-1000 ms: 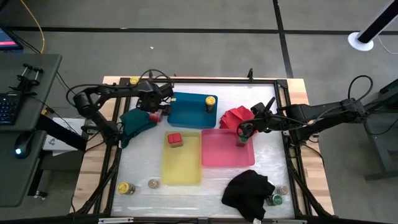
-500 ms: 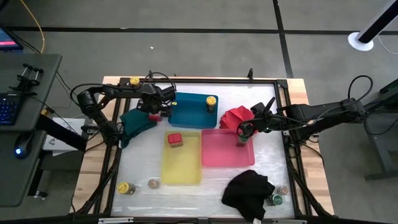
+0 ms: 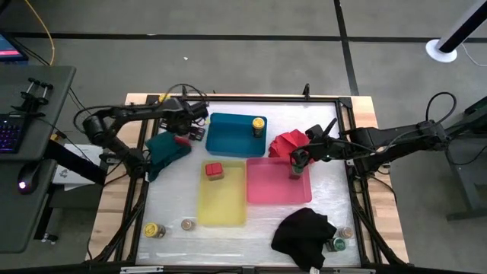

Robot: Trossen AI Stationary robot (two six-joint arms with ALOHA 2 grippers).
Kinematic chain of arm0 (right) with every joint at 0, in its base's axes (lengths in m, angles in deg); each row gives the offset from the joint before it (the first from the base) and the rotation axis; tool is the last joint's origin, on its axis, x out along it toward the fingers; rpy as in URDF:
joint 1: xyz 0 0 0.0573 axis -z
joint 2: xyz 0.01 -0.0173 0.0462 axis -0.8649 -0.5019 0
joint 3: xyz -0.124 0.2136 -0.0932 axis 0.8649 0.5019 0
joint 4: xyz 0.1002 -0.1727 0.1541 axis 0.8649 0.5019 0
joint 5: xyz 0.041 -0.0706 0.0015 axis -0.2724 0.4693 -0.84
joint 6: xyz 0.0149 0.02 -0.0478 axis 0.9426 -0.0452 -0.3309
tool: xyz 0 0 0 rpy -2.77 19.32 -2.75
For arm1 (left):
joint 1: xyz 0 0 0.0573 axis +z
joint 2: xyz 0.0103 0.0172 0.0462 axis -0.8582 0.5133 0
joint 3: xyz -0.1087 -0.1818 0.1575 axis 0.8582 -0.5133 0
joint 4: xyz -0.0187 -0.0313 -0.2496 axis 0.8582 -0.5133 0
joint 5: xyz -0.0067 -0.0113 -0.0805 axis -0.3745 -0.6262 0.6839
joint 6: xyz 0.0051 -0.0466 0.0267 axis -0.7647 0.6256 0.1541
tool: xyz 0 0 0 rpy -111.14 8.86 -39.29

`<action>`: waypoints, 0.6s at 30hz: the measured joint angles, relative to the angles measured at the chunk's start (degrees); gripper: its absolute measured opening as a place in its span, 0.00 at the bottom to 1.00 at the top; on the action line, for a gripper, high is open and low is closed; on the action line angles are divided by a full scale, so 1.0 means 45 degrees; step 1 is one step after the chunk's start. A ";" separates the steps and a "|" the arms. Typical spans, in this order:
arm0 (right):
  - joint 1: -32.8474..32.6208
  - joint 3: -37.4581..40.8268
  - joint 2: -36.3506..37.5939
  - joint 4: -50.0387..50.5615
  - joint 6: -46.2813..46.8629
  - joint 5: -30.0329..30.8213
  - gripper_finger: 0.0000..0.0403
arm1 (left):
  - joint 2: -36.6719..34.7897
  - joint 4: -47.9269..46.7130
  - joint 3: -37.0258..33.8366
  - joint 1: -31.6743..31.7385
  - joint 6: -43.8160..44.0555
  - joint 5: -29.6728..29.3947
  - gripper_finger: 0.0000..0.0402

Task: Sort spices by type
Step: Put the red spice bottle into the yellow bin

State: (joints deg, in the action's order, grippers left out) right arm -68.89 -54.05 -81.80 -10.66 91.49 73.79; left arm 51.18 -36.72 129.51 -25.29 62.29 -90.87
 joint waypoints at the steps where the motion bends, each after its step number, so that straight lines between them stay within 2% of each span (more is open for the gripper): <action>1: -0.0005 0.0000 0.0000 -0.0213 -0.0060 0.0012 0.74 | -0.0416 -0.0041 0.0000 0.0099 -0.0068 -0.0059 0.65; 6: 0.0000 0.0000 0.0000 -0.2219 -0.0854 0.0015 0.74 | -0.2846 0.0110 0.0000 0.0284 -0.0412 -0.0134 0.67; 9: 0.0010 0.0000 0.0000 -0.3907 -0.1419 0.0013 0.74 | -0.4236 0.0435 0.0005 -0.0160 -0.0477 -0.0015 0.67; 14: 0.0123 0.0000 0.0000 -0.5805 -0.2034 -0.0103 0.74 | -0.5740 0.2159 0.0010 -0.1648 -0.0218 0.0619 0.66; 18: 0.0492 0.0000 0.0000 -0.6328 -0.2033 -0.0539 0.74 | -0.5999 0.4167 0.0011 -0.3277 0.0290 0.0885 0.66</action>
State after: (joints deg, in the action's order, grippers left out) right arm -66.68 -54.05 -81.80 -39.14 82.34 71.36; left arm 24.18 -17.97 129.56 -40.03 63.60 -86.89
